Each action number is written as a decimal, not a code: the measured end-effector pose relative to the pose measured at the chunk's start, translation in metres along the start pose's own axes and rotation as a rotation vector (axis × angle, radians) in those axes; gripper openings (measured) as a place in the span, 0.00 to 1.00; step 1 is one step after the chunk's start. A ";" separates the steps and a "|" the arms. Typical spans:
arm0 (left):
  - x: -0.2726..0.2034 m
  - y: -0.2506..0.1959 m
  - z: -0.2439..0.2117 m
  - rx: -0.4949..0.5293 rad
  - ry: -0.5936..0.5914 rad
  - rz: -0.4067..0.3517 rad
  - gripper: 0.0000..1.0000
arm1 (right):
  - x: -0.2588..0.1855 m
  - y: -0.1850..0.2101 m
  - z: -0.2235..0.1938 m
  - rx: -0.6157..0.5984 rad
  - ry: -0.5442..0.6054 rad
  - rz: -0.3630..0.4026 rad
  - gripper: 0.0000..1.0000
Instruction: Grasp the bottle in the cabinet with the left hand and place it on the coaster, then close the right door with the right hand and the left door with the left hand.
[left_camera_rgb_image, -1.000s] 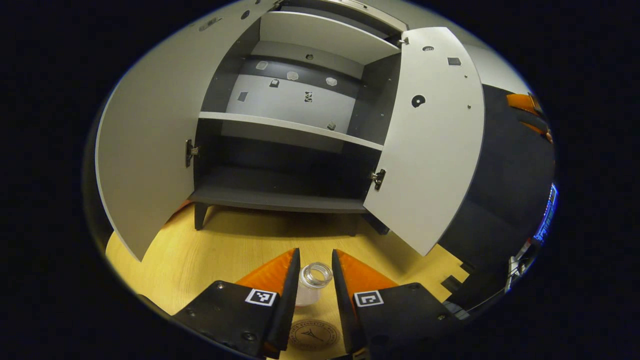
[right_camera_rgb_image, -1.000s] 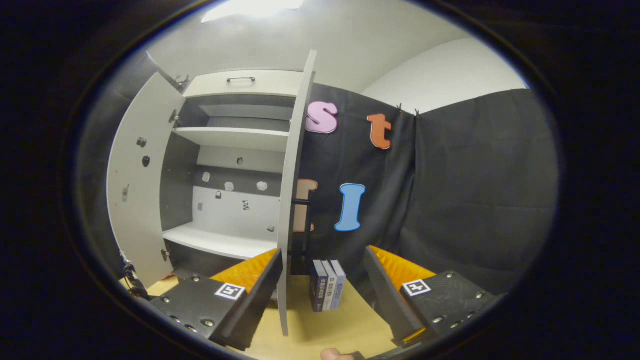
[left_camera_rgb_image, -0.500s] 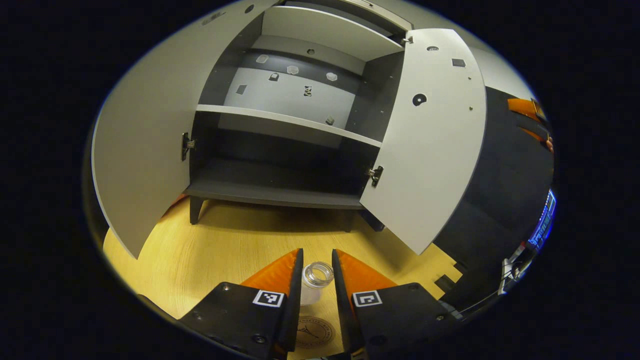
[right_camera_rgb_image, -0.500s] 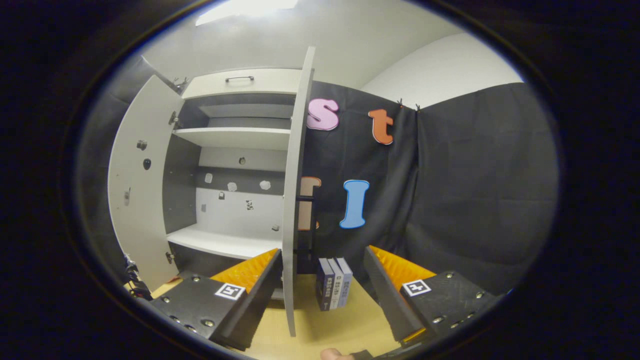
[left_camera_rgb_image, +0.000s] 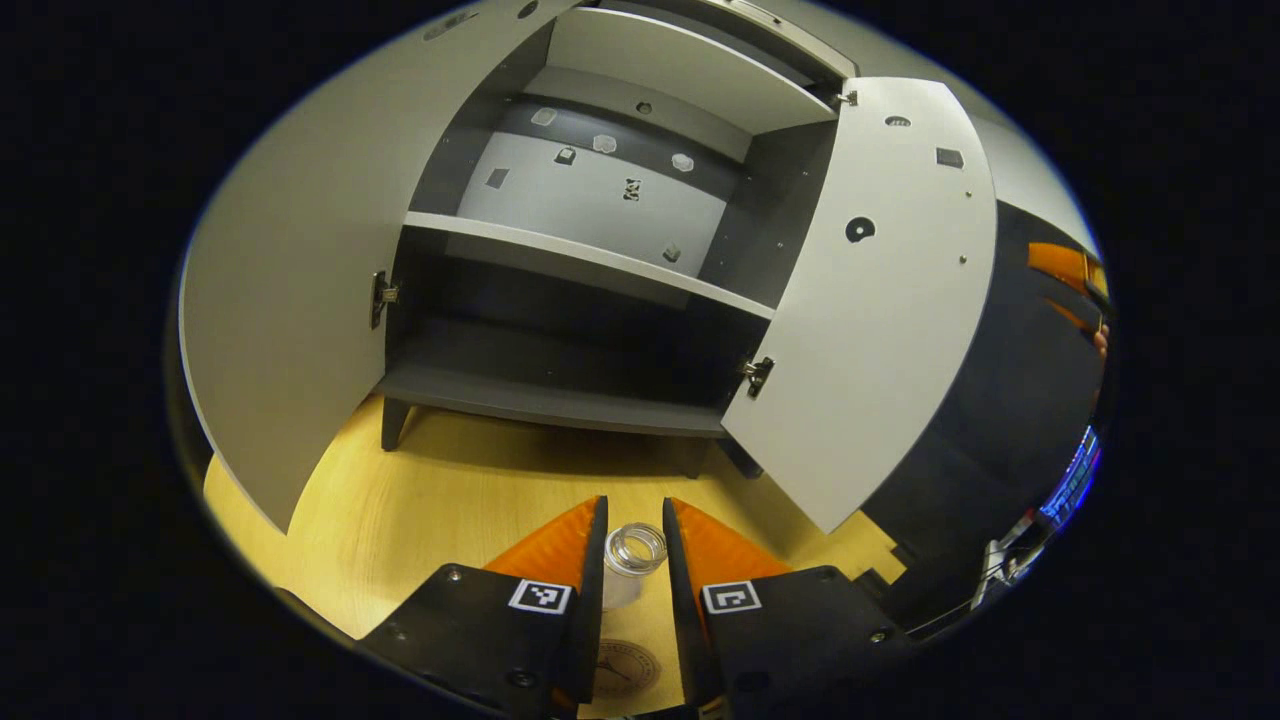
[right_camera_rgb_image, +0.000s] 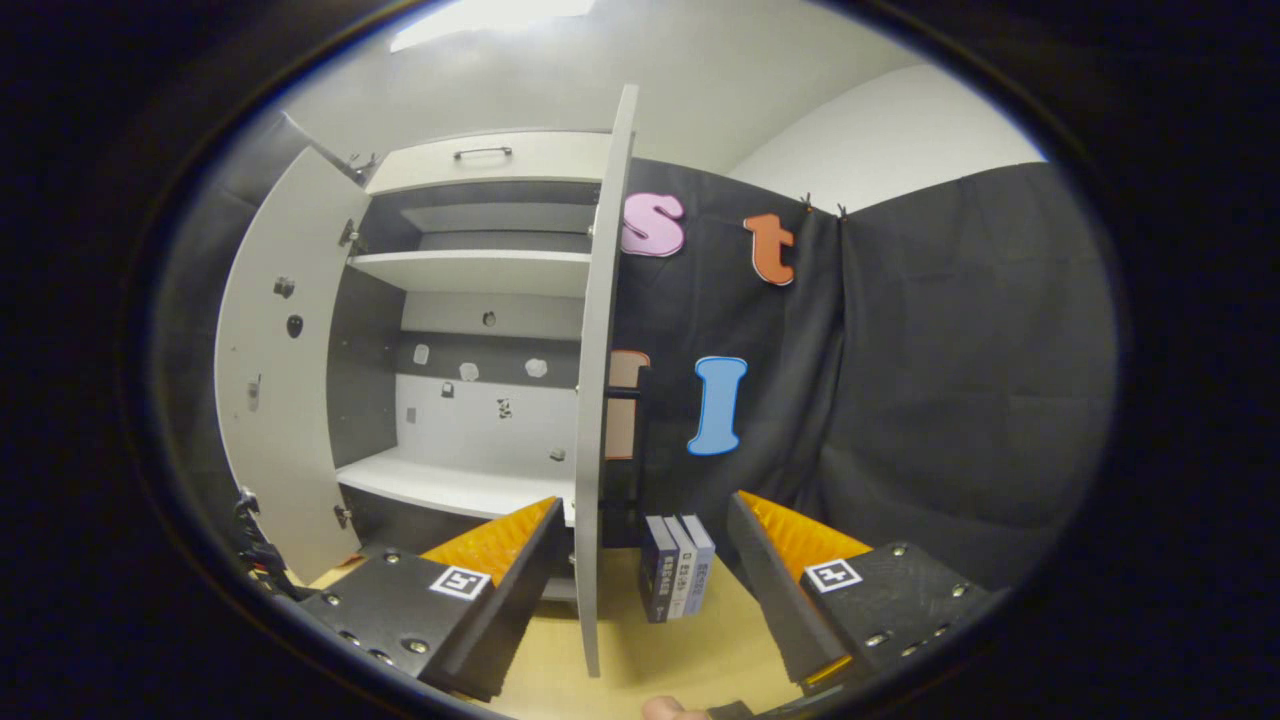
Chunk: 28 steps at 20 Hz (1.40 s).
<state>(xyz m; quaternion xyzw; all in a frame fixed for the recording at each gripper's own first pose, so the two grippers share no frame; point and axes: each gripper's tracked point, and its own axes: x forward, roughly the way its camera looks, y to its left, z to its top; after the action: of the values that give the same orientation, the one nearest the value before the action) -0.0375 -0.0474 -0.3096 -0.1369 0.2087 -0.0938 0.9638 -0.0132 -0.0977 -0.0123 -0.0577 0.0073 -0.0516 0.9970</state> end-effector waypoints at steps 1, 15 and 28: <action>-0.004 -0.003 -0.002 -0.006 0.005 -0.006 0.34 | 0.001 0.000 0.000 0.000 0.000 -0.001 0.99; -0.032 -0.028 -0.048 -0.098 0.159 -0.078 0.34 | 0.021 -0.002 -0.015 0.034 0.028 0.011 0.99; -0.035 -0.013 -0.050 -0.082 0.162 -0.034 0.63 | 0.031 0.001 -0.027 0.036 0.052 0.017 0.98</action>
<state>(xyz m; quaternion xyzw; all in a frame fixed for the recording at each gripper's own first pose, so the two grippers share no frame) -0.0919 -0.0626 -0.3357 -0.1718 0.2873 -0.1123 0.9356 0.0174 -0.1036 -0.0398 -0.0383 0.0329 -0.0447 0.9977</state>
